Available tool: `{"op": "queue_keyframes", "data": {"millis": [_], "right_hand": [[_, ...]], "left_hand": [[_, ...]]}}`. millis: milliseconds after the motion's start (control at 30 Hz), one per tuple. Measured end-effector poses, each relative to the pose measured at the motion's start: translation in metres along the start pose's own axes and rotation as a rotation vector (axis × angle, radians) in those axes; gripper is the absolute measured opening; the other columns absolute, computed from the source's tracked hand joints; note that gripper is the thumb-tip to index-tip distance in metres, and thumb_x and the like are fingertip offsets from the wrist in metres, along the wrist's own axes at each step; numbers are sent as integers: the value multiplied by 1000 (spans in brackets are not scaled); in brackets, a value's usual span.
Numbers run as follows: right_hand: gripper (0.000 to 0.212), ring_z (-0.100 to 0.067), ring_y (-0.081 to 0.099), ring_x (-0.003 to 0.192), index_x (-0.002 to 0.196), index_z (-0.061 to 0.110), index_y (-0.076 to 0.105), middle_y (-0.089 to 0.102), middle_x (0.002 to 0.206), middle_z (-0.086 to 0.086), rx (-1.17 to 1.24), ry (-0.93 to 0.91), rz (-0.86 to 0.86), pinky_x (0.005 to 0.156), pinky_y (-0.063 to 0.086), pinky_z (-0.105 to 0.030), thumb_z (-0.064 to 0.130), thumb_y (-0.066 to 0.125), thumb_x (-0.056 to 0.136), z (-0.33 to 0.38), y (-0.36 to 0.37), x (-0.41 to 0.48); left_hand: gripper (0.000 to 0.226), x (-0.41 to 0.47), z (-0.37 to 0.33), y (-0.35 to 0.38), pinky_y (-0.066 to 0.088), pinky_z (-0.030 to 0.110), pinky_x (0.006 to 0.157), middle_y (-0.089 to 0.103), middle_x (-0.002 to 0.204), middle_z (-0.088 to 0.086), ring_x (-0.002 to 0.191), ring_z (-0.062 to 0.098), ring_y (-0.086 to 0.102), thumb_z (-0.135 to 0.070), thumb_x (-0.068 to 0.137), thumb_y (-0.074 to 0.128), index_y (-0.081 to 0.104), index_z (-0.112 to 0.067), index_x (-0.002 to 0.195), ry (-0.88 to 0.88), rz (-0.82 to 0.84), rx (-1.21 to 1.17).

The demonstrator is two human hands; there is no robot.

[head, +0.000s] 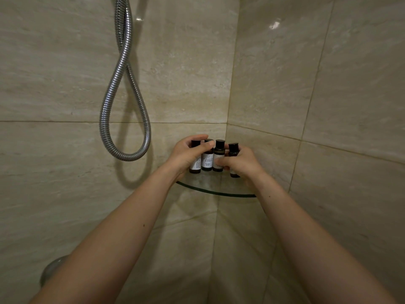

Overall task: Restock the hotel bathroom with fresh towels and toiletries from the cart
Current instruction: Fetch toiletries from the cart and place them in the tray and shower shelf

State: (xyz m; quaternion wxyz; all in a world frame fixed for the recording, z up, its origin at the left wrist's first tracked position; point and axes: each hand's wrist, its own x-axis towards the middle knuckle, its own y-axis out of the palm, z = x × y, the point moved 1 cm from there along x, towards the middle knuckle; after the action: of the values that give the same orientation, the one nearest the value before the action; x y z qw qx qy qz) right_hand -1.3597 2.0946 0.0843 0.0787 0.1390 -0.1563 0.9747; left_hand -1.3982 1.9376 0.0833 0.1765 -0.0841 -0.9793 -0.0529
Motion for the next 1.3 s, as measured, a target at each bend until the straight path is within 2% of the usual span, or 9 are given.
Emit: {"op": "queue_keyframes", "data": {"millis": [333,400,533,733,833,900,1033,1167,1300], "right_hand": [[64,-18,62,100,134,16,50,66,108,-4,-7,40,-11,61,45,-23,-4,74,77,4,-4,-9],[63,-20,61,103,131,15,49,64,109,-5,-8,34,-3,62,45,-23,-4,75,77,4,-6,-13],[55,-12,58,88,117,22,45,58,93,4,-19,5,-8,60,45,-22,-3,75,78,6,-8,-23],[63,-6,57,85,127,20,42,53,99,8,1,-11,-76,61,49,-22,1,75,77,6,-14,-39],[71,-11,60,86,138,15,38,55,99,6,-45,-16,-76,70,55,-25,-6,70,77,6,-17,-45],[77,-18,61,100,142,14,36,56,108,2,-118,-22,-92,84,55,-32,-7,69,76,5,-17,-46],[71,-20,60,106,140,15,39,55,101,6,-204,-26,-119,93,53,-36,-4,68,78,5,-16,-49],[60,-20,59,106,137,12,44,58,107,0,-263,-49,-146,93,51,-35,2,69,84,4,-16,-50],[53,-19,59,102,129,13,49,56,104,1,-321,-67,-175,86,51,-34,5,72,82,3,-15,-49]], "left_hand": [[51,-10,-5,0,49,22,86,60,115,-4,105,6,58,-30,80,78,60,-22,127,115,-36,147],[51,-12,-5,1,49,27,94,60,117,-5,108,7,58,-37,81,76,57,-24,127,138,-52,208],[54,-23,-10,3,45,32,102,56,124,-3,119,14,53,-38,88,67,50,-20,136,132,-92,241],[49,-42,-13,-3,39,20,91,47,136,5,115,10,46,-14,94,53,39,-11,140,91,-141,282],[52,-49,-12,-4,43,7,65,46,135,7,99,6,51,-9,90,59,37,-10,137,77,-118,376],[55,-52,-13,-3,44,5,54,46,133,7,92,4,52,-7,89,62,36,-7,137,63,-93,420],[58,-57,-12,-2,44,10,60,47,121,4,101,11,51,-5,90,63,32,-4,138,37,-57,496],[59,-56,-11,-6,47,26,83,56,124,14,101,18,56,3,87,63,33,-3,138,7,-54,562],[57,-53,-9,-7,47,25,79,61,120,15,102,21,61,1,88,63,37,-3,138,-3,-49,565]]}}
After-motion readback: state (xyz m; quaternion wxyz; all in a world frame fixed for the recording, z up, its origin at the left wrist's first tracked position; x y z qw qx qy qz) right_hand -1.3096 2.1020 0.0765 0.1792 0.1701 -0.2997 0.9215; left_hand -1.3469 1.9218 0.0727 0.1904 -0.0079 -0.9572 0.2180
